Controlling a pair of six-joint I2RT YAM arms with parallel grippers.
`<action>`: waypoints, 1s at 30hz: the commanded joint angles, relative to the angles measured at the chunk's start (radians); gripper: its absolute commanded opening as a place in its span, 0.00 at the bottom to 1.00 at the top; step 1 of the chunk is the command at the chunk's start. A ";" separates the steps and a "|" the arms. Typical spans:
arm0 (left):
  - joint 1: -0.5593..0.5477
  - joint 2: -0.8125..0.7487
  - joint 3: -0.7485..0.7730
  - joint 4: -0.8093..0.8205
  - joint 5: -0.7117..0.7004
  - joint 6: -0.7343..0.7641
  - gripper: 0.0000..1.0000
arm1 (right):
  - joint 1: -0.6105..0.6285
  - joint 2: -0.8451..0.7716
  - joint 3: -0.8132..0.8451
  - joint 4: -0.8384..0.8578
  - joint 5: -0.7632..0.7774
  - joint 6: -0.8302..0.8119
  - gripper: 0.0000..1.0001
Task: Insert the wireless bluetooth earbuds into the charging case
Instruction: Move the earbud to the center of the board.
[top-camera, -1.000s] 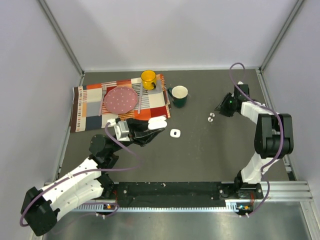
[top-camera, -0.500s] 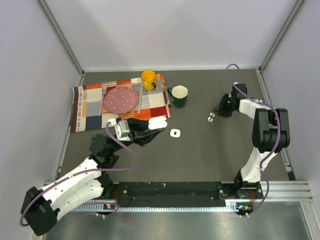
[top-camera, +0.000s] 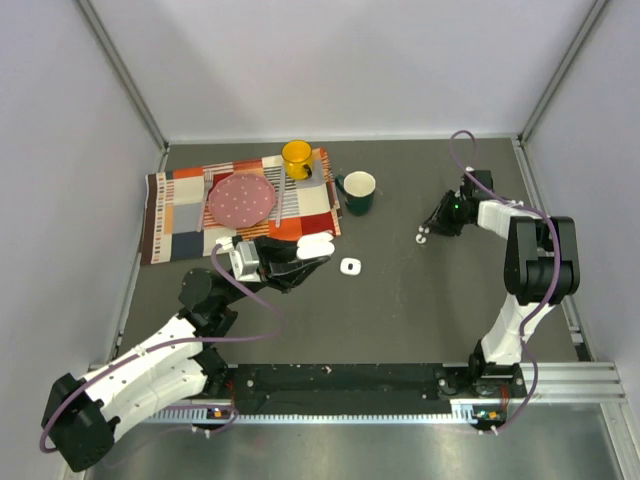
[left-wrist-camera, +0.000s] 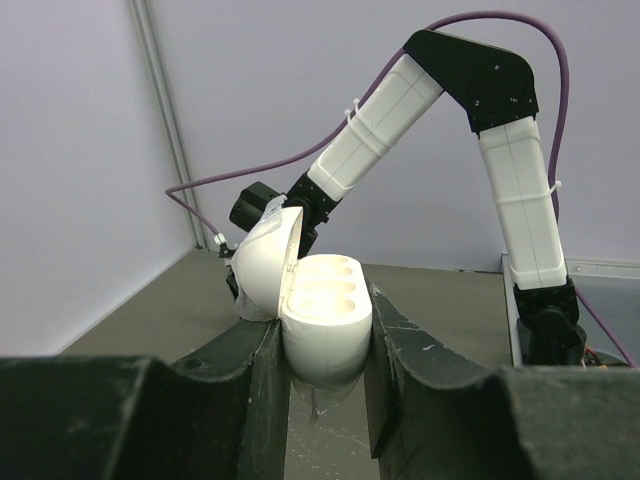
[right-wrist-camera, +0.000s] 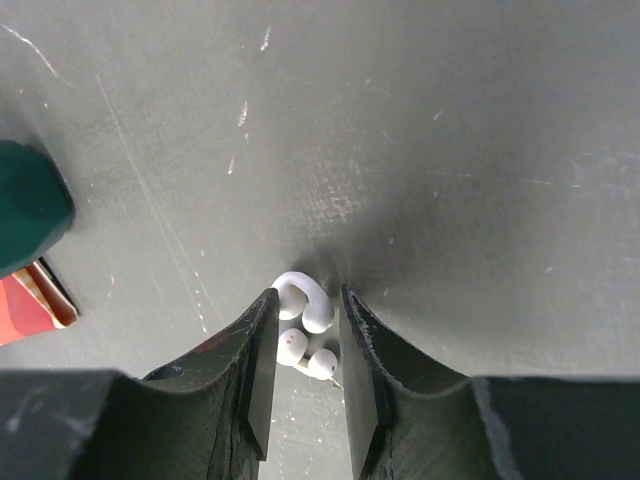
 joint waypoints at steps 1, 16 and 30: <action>0.004 -0.005 0.008 0.032 0.000 -0.013 0.00 | -0.006 0.013 -0.030 0.041 -0.031 -0.006 0.29; 0.004 -0.006 0.005 0.022 -0.008 -0.010 0.00 | -0.006 -0.014 -0.041 0.045 -0.017 0.008 0.32; 0.004 -0.003 0.006 0.022 -0.014 -0.009 0.00 | -0.006 -0.168 -0.066 0.040 0.064 0.002 0.43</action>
